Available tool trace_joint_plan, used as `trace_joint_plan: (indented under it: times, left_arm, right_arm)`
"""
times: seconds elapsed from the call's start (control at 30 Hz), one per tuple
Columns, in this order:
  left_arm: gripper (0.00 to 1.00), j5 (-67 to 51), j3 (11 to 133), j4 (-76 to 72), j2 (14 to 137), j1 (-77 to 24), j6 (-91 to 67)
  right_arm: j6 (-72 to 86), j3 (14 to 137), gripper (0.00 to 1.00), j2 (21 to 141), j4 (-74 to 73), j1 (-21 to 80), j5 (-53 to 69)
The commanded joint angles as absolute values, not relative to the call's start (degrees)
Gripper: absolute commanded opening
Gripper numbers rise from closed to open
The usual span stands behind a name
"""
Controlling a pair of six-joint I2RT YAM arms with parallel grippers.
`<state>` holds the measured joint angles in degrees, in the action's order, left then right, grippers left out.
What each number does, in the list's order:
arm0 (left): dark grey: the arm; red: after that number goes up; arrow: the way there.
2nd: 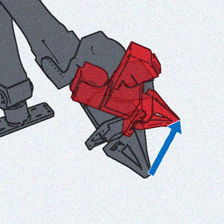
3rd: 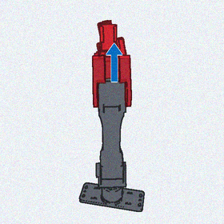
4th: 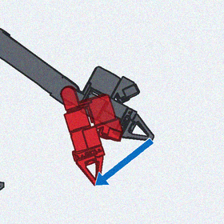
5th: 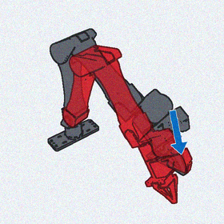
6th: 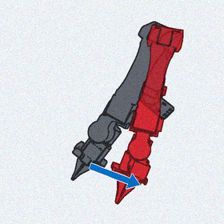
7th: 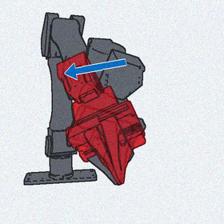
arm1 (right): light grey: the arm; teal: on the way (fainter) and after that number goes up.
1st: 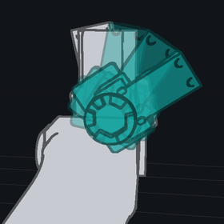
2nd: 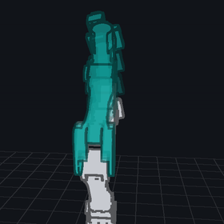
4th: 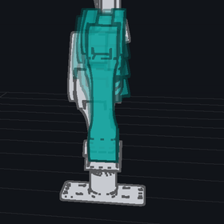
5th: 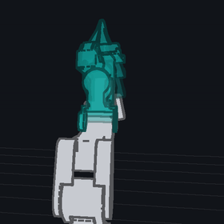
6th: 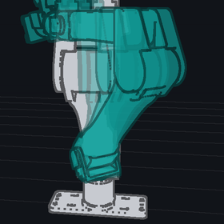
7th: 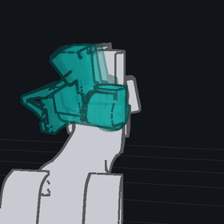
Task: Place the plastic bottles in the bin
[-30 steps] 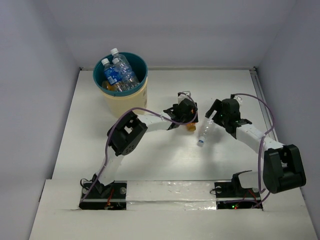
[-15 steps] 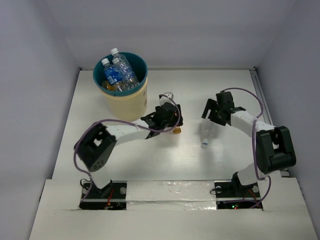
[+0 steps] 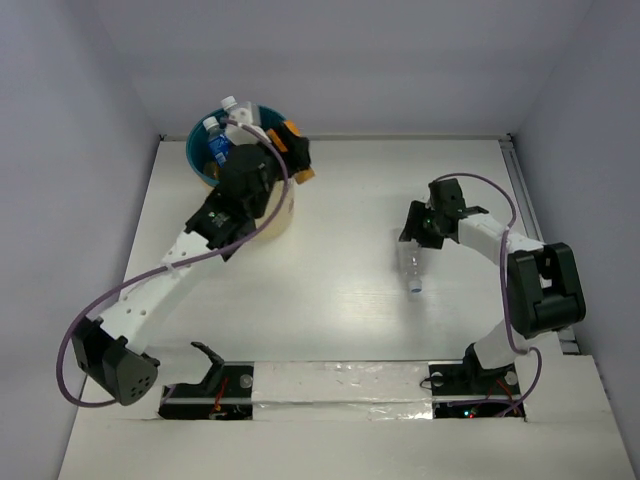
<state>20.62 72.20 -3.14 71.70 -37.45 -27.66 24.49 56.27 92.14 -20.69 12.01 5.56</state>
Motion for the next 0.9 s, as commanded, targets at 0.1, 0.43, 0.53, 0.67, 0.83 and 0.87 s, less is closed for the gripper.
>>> trace_joint_plan:
  times: [0.1,0.43,0.53,0.67,0.83,0.87]
  left_arm:
    - [0.49,21.6,79.6,1.7,73.3,-24.4,-25.2]
    - [0.49,32.5,79.5,4.9,72.9,-14.2,-18.4]
    - [0.49,38.2,77.5,3.2,73.7,-14.2,-14.3]
    - [0.49,40.6,75.6,-2.6,74.6,-13.6,-10.3]
    - [0.49,43.2,73.7,-8.3,78.0,-13.6,-6.4]
    - [0.49,43.2,72.8,-10.1,78.2,-13.6,-6.1]
  right_arm:
    - [23.8,53.2,0.48,82.7,-12.7,12.4,18.9]
    - [28.0,65.0,0.47,69.2,-6.9,19.7,21.6]
    - [28.7,72.7,0.47,71.4,-3.9,26.1,20.1]
    - [29.6,81.9,0.47,77.9,-0.5,30.9,17.7]
    - [30.8,97.3,0.47,86.8,3.7,35.6,15.4]
    - [30.8,99.1,0.47,89.5,4.7,36.4,14.6]
